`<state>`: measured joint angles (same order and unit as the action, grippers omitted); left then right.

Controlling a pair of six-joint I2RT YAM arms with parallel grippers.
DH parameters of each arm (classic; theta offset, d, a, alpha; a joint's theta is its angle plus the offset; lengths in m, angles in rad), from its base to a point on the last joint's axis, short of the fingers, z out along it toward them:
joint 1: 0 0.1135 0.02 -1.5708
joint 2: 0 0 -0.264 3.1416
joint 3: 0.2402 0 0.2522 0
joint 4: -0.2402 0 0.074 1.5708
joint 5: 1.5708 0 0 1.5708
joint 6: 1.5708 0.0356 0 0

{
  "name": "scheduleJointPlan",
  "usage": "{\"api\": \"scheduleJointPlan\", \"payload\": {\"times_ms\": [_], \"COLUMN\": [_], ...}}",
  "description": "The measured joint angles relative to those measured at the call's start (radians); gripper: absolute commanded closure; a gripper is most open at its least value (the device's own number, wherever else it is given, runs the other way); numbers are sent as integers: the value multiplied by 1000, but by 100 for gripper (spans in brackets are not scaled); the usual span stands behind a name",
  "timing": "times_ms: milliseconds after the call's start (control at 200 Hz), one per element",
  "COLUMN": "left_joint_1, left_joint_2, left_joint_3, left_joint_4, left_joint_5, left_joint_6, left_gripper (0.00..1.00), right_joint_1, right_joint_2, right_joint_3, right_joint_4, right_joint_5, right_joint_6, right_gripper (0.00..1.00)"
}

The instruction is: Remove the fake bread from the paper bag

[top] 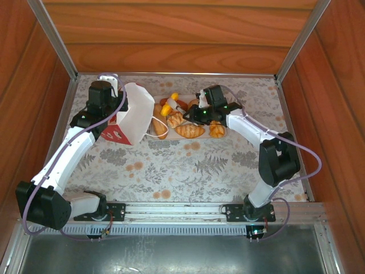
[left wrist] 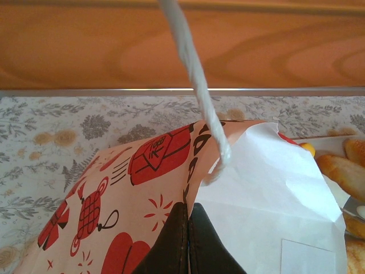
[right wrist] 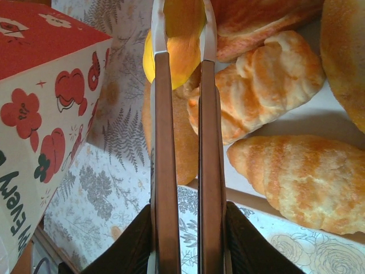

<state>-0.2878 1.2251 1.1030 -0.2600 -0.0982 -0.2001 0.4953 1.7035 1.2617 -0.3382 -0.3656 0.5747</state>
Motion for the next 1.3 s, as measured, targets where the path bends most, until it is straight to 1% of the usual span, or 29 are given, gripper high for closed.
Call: {"api": "scheduleJointPlan", "payload": {"times_ms": [295,435,600,824,924,1064,1299], "left_joint_1": [0,0,0,0,0,0,0], "left_joint_2": [0,0,0,0,0,0,0], "left_joint_3": [0,0,0,-6,-6,-7,-7], "left_joint_4": [6,12,19,36,36,37,37], "left_joint_5": [11,17,18,22,25,26,26], "left_joint_6": [-4,-4,-4,-6,-6,-7,-7], "left_gripper": [100,100,100,100,100,100,100], "right_joint_1": [0,1,0,2,2,2,3], "right_joint_2": [3,-35,-79,-95,-105,-129,-113], "right_joint_3": [0,-4,-4,-14,-30,-70,-64], "right_joint_4": [-39,-74,-129,-159,-146,-92,-14], "right_joint_5": [42,75,132,164,159,126,101], "right_joint_6": [-12,-16,-19,-23,-22,0,27], "right_gripper": [77,75,71,71,73,71,70]}}
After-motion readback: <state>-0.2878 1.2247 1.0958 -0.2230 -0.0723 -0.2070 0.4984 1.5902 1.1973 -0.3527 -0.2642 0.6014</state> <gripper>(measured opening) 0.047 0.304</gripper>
